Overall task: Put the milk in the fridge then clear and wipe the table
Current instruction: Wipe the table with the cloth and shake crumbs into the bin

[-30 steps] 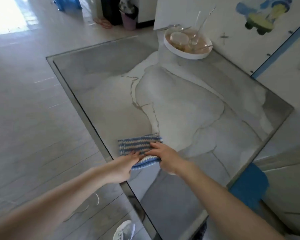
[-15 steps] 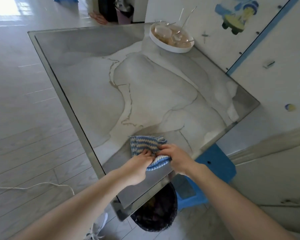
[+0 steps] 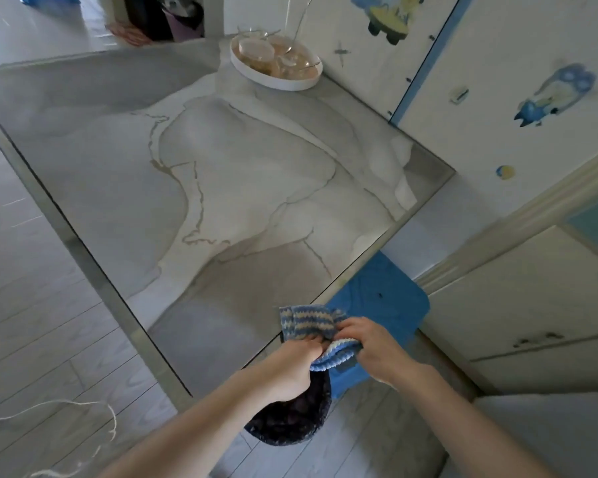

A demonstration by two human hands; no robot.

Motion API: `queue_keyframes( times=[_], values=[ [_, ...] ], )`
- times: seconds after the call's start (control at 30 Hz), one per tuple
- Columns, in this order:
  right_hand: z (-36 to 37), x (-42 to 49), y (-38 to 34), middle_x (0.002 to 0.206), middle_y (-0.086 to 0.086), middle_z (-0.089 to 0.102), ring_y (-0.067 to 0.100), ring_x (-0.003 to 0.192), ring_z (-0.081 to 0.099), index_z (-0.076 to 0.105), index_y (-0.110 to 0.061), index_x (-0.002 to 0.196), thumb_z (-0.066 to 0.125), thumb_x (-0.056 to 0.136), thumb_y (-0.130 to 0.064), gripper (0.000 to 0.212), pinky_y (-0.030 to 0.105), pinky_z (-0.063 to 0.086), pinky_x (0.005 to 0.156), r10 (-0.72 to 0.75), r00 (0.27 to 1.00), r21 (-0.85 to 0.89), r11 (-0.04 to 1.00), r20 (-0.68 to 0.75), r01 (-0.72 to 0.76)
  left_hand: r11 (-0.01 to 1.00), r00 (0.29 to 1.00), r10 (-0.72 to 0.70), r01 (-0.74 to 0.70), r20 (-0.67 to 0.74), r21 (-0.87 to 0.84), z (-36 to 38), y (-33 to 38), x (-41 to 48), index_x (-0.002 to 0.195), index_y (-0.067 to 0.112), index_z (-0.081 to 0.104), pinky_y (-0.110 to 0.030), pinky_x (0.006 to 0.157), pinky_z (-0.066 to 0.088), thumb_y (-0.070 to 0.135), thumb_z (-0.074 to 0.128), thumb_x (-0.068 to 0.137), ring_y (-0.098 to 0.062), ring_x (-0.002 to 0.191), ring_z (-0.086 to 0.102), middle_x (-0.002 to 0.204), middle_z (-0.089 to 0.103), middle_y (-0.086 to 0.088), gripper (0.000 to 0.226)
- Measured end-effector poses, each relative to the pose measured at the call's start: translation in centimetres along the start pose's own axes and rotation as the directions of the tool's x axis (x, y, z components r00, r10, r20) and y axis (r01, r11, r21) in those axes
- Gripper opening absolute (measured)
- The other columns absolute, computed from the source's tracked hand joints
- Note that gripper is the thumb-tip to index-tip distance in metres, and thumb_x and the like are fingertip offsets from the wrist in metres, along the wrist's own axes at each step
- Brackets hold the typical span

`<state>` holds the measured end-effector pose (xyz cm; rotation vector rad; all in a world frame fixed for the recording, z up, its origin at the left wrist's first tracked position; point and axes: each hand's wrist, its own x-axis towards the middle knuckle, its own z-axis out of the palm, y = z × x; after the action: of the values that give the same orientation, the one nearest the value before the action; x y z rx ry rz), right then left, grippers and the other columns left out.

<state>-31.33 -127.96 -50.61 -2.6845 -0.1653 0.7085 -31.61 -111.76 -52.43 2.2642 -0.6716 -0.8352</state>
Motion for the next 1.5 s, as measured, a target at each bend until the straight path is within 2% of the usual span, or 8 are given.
queue_keyframes(
  times=[0.2,0.33,0.43,0.6,0.77,0.93,1.23,1.5],
  values=[
    [-0.9,-2.2,2.0,0.127,0.004,0.056,0.018,0.124,0.044,0.065,-0.008,0.111,0.038,0.070,0.020,0.056,0.020,0.028,0.100,0.105,0.989,0.111,0.989,-0.105,-0.093,0.989,0.989,0.140,-0.142,-0.049,-0.049,0.3,2.6,0.7,0.133,0.016,0.043,-0.021,0.095,0.038,-0.003,0.035,0.090,-0.020,0.116,0.050,0.132,0.050,-0.003,0.048],
    [-2.5,-2.4,1.7,0.112,0.009,0.064,0.019,0.105,0.054,0.069,-0.004,0.100,0.040,0.072,0.019,0.046,0.030,0.040,0.097,0.147,0.958,0.261,0.962,-0.246,-0.081,0.965,0.971,0.183,-0.208,-0.152,-0.163,-2.4,3.5,1.2,0.122,0.014,0.056,0.001,0.069,0.034,-0.006,0.036,0.088,-0.011,0.091,0.051,0.115,0.060,-0.003,0.044],
    [-4.4,-1.1,0.4,0.098,0.005,0.062,0.014,0.090,0.050,0.068,-0.007,0.100,0.039,0.081,0.012,0.039,0.028,0.039,0.079,0.146,0.939,0.295,0.954,-0.311,-0.050,0.963,0.958,0.138,-0.189,-0.250,-0.191,-5.8,3.5,1.9,0.118,0.018,0.061,-0.009,0.070,0.044,-0.006,0.040,0.088,-0.005,0.077,0.053,0.104,0.064,-0.002,0.044],
    [-5.5,4.0,-2.4,0.090,0.001,0.054,0.018,0.082,0.047,0.064,-0.010,0.105,0.036,0.078,0.012,0.045,0.023,0.034,0.058,0.084,0.959,0.261,0.965,-0.271,-0.011,0.989,0.930,0.084,-0.122,-0.359,-0.086,-10.1,0.1,3.6,0.116,0.015,0.063,-0.027,0.085,0.044,-0.006,0.040,0.087,-0.020,0.102,0.058,0.115,0.065,-0.007,0.043],
    [-2.4,7.6,-3.4,0.132,0.005,0.050,0.025,0.119,0.045,0.056,-0.015,0.123,0.041,0.079,0.013,0.054,0.032,0.039,0.093,-0.027,0.992,0.098,0.994,-0.122,0.040,0.996,0.983,-0.079,0.085,-0.167,0.029,-9.8,-4.1,3.9,0.135,0.020,0.043,-0.029,0.093,0.038,-0.002,0.033,0.091,-0.023,0.121,0.048,0.140,0.047,-0.008,0.050],
    [-0.6,6.3,-2.9,0.136,0.005,0.046,0.026,0.125,0.041,0.061,-0.010,0.118,0.039,0.081,0.011,0.048,0.031,0.037,0.094,-0.014,0.994,0.082,0.996,-0.113,0.023,0.990,0.993,-0.116,0.118,-0.037,0.078,-7.2,-4.6,3.2,0.145,0.022,0.025,-0.027,0.115,0.014,-0.003,0.032,0.092,-0.016,0.144,0.008,0.157,0.004,0.003,0.059],
    [-0.2,1.3,-0.2,0.120,0.009,0.061,0.028,0.113,0.052,0.066,-0.007,0.107,0.038,0.076,0.013,0.046,0.042,0.044,0.090,0.090,0.995,0.095,0.992,-0.048,-0.085,1.000,1.000,-0.003,0.003,0.013,-0.007,-2.6,-0.6,1.3,0.145,0.017,0.025,-0.020,0.111,0.009,-0.004,0.033,0.093,-0.013,0.144,0.006,0.157,0.009,-0.002,0.056],
    [-0.2,-1.9,3.0,0.123,0.007,0.059,0.022,0.115,0.050,0.064,-0.008,0.109,0.037,0.072,0.016,0.052,0.026,0.039,0.086,0.265,0.960,0.194,0.950,-0.088,-0.244,0.993,0.999,-0.001,0.007,0.053,-0.120,0.4,2.9,2.0,0.141,0.010,0.031,-0.025,0.106,0.026,-0.003,0.032,0.094,-0.023,0.135,0.032,0.149,0.031,-0.010,0.049]
  ],
)
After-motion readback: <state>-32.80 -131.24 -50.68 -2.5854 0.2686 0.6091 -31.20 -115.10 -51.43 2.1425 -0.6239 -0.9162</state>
